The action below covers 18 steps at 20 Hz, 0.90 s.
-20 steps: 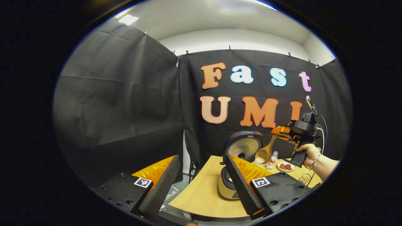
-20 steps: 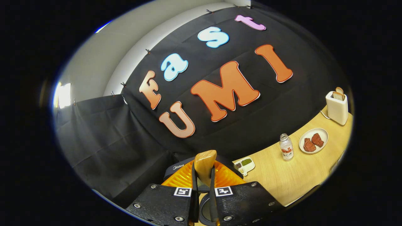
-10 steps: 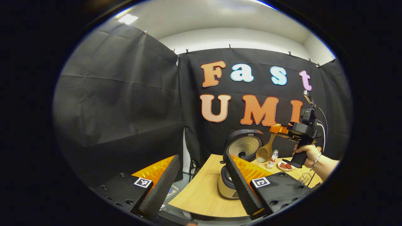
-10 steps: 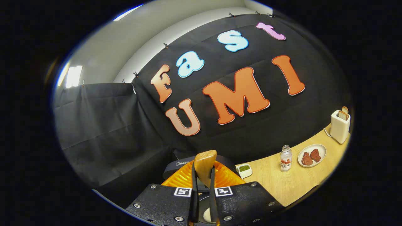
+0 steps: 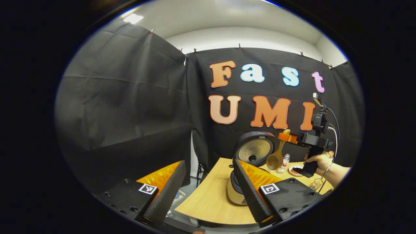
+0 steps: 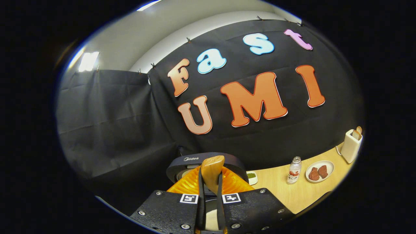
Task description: Close the left gripper, press the button to open the rice cooker; take a wooden spoon from the chopstick holder with the right hand, scoop a spoonful of rice and pour it into the rice cooker, then put the wooden spoon back into the chopstick holder.
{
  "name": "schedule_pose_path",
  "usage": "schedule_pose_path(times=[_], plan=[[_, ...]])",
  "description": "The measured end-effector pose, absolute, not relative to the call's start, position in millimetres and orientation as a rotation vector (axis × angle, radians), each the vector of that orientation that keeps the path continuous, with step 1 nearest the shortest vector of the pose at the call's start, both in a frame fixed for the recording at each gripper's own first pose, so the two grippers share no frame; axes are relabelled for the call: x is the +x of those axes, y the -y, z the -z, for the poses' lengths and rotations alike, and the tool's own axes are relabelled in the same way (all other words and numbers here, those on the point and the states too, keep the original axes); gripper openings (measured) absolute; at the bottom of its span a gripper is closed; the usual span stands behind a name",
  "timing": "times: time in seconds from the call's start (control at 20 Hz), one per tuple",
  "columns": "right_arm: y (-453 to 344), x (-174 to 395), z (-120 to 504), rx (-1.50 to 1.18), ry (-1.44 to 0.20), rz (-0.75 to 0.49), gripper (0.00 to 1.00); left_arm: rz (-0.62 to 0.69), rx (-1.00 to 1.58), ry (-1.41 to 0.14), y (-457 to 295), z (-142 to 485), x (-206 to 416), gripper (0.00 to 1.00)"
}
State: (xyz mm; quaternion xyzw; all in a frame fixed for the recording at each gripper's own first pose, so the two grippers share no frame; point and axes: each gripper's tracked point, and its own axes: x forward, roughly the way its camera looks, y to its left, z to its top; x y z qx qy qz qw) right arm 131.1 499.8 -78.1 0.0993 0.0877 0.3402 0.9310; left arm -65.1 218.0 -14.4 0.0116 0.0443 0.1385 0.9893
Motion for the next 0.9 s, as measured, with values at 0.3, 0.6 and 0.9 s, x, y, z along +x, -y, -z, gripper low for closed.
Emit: schedule_pose_path(times=[0.3,0.6,0.9], plan=[[-509.8,123.6,94.5,0.072,-0.142,-0.723,0.13,-0.285,0.021,-0.096,-222.6,18.4,-60.3,1.00],[-508.4,125.3,110.2,0.098,-0.188,-0.727,0.13,-0.294,0.014,-0.112,-224.1,25.1,-58.1,1.00],[-468.6,140.3,91.1,0.219,-0.216,-0.672,0.13,-0.276,-0.032,-0.084,-215.3,17.7,-51.1,0.99]])
